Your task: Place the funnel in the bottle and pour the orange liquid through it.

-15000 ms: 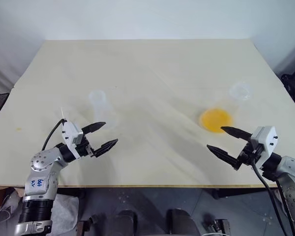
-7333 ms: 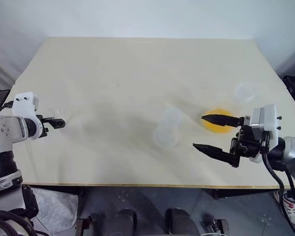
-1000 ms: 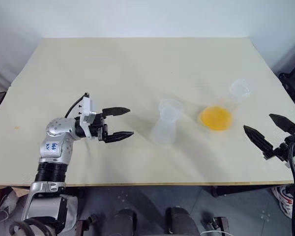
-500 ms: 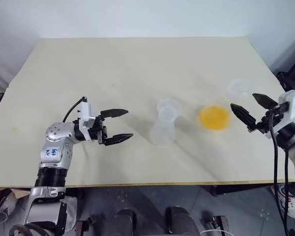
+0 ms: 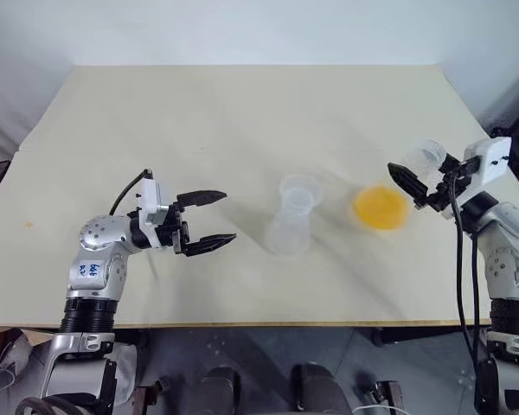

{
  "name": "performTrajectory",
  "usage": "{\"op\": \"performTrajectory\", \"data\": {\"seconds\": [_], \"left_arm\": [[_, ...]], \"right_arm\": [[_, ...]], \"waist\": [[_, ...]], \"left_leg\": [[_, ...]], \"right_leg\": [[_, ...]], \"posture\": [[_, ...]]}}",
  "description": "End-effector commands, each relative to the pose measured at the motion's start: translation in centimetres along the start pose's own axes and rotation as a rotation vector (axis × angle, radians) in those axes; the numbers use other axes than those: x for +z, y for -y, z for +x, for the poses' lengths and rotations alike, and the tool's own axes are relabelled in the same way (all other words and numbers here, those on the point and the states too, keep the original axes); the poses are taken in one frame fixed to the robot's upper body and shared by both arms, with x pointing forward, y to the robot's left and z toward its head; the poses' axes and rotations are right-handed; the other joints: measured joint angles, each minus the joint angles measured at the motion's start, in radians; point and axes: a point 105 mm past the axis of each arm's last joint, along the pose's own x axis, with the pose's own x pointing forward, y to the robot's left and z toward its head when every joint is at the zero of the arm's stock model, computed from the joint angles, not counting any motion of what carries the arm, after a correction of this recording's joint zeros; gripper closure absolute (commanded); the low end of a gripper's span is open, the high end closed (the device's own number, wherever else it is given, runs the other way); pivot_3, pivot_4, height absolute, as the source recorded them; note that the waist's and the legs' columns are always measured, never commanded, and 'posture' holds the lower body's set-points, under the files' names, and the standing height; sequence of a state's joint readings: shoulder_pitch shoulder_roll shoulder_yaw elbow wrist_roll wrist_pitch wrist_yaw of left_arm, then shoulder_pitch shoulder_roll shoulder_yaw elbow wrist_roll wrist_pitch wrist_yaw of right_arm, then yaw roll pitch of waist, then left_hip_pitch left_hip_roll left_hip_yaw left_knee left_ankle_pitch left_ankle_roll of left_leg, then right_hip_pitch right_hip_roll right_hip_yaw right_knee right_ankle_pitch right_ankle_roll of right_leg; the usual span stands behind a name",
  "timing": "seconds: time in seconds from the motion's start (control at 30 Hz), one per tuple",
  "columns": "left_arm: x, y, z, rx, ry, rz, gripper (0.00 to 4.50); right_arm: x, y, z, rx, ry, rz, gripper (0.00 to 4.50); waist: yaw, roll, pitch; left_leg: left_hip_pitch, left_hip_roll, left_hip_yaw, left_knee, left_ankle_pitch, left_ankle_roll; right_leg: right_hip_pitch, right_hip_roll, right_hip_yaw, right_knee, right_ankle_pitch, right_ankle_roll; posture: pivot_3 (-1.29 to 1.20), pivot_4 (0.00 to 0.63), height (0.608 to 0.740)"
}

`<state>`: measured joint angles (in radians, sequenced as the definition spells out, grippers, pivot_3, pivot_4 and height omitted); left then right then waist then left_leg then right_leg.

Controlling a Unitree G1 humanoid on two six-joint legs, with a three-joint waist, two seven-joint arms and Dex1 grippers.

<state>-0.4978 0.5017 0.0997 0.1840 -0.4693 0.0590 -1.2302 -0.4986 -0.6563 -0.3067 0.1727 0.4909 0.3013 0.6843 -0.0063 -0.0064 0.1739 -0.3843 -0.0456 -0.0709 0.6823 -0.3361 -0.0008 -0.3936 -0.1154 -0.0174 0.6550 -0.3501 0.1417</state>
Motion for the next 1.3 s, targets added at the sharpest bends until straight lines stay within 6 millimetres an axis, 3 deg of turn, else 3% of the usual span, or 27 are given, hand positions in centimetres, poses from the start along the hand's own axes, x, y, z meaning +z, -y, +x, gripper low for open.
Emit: {"op": "performTrajectory", "data": {"seconds": [0.03, 0.23, 0.4, 0.67, 0.93, 1.17, 1.3], "left_arm": [[0.9, 0.1, -0.2, 0.010, 0.018, 0.035, 0.00], [0.8, 0.2, -0.2, 0.016, 0.019, 0.032, 0.00], [0.4, 0.4, -0.2, 0.012, 0.011, 0.026, 0.00], [-1.3, -0.4, -1.4, 0.057, -0.038, 0.003, 0.00], [-2.7, -0.9, -1.5, 0.054, -0.045, -0.007, 0.00], [-2.1, -1.7, -1.1, 0.037, -0.001, 0.000, 0.00], [-1.9, -1.1, -1.0, -0.036, -0.008, -0.021, 0.00]], "right_arm": [[1.2, 0.4, 0.4, -0.015, 0.051, -0.013, 0.43], [2.0, 0.2, 0.7, -0.011, 0.087, 0.006, 2.04], [2.6, -0.9, 0.5, 0.026, 0.098, -0.021, 2.03], [5.7, -5.5, 0.4, 0.136, 0.115, -0.216, 2.03], [7.0, -8.6, 0.6, 0.184, 0.039, -0.441, 2.03], [8.8, -9.4, 1.3, 0.146, 0.021, -0.634, 2.03], [9.1, -11.1, 2.1, 0.202, -0.016, -0.843, 2.03]], "waist": [[0.000, 0.000, 0.000], [0.000, 0.000, 0.000], [-0.001, 0.001, 0.000], [0.000, 0.002, 0.000], [0.005, 0.002, 0.000], [0.002, 0.002, 0.000], [-0.001, 0.002, 0.000]], "left_leg": [[0.000, 0.000, 0.000, 0.000, 0.000, 0.000], [0.000, 0.000, 0.000, 0.000, 0.000, 0.000], [0.000, 0.000, 0.000, 0.000, 0.000, 0.000], [-0.001, 0.000, 0.000, 0.000, 0.000, 0.000], [-0.002, -0.001, 0.000, 0.000, 0.000, 0.000], [-0.002, -0.001, -0.001, 0.000, 0.000, 0.000], [-0.003, -0.001, 0.000, 0.000, 0.000, 0.000]], "right_leg": [[0.000, 0.000, 0.000, 0.000, 0.000, 0.000], [0.000, 0.000, 0.000, 0.000, 0.000, 0.000], [0.000, 0.000, 0.000, 0.000, 0.000, 0.000], [-0.001, 0.000, 0.000, 0.000, 0.000, 0.000], [-0.001, -0.001, 0.000, 0.000, 0.000, 0.000], [-0.002, 0.000, 0.000, 0.000, 0.000, 0.000], [-0.003, 0.000, 0.000, 0.000, 0.000, 0.000]], "posture": [[0.00, 0.150, 0.740], [0.00, 0.150, 0.740], [0.00, 0.150, 0.740], [0.00, 0.150, 0.740], [0.00, 0.150, 0.740], [0.00, 0.150, 0.740], [0.00, 0.150, 0.740]]}}
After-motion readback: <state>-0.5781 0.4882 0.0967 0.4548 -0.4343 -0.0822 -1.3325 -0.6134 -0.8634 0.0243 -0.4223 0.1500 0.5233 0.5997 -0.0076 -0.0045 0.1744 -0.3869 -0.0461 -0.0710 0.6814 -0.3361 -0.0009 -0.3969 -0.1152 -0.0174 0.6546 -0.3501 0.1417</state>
